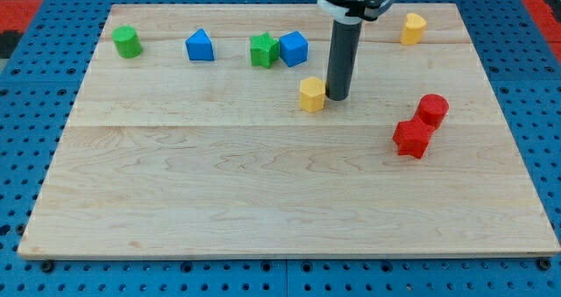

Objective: Push the yellow hexagon below the blue cube

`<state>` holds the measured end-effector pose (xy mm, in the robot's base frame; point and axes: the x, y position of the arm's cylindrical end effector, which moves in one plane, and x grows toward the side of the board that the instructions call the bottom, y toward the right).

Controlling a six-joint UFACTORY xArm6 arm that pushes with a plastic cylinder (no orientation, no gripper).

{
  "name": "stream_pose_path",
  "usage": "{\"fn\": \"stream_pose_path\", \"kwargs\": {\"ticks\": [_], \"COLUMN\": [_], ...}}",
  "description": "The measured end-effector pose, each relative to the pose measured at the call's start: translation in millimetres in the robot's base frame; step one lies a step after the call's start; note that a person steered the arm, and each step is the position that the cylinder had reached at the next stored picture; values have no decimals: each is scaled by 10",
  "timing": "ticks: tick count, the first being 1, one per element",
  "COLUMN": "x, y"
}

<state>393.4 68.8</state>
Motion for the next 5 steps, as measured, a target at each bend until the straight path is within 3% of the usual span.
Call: {"fn": "stream_pose_path", "kwargs": {"ticks": [1,2,3,4,5], "x": [-269,-321,-111,-92,466], "y": [-514,-580,-1294,-1584,-1726]}}
